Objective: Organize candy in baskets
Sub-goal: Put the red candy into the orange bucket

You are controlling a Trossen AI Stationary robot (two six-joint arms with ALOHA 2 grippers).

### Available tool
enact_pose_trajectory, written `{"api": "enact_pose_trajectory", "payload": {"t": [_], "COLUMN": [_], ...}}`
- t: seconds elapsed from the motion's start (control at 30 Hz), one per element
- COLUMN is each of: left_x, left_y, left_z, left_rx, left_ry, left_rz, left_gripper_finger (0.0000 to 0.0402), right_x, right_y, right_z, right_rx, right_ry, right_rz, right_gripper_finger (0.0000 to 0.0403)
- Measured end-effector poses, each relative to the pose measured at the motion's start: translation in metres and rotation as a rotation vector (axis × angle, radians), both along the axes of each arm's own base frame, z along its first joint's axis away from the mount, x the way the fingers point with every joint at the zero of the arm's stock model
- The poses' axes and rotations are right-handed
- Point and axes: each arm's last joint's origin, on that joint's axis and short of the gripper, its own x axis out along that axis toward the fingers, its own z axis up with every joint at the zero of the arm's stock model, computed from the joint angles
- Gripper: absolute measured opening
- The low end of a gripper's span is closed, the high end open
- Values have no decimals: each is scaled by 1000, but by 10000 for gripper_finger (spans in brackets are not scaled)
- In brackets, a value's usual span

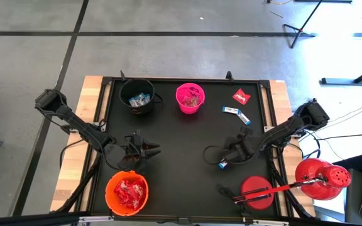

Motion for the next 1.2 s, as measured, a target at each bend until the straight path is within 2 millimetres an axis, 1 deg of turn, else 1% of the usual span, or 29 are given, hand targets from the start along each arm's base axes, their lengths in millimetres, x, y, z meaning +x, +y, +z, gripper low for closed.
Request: {"api": "enact_pose_trajectory", "payload": {"t": [0.17,0.27,0.33,0.5,0.6,0.73,0.8,1.03,1.2], "left_x": [0,0,0,0,0,0,0,0,0], "left_y": [0,0,0,0,0,0,0,0,0], "left_z": [0,0,0,0,0,0,0,0,0], "left_rx": [0,1,2,2,4,2,2,1,0], "left_ry": [-1,-1,-1,-1,-2,-3,-3,-4,-4], "left_rz": [1,7,7,7,13,14,14,14,14], "left_gripper_finger": [115,115,115,115,115,115,115,115,115], "right_x": [-10,-14,-14,-15,-16,-17,-17,-18,-18], "right_y": [-3,-5,-5,-5,-6,-7,-7,-7,-7], "right_z": [-17,-22,-23,-17,-12,-7,-5,-3,-3], "right_rx": [63,74,79,87,89,101,105,107,108], "right_ry": [-28,-48,-49,-94,-126,-151,-160,-172,-185], "right_rz": [-11,-9,-9,-2,0,1,1,-10,-49], "right_gripper_finger": [111,111,110,107,85,24,7,6,46]}}
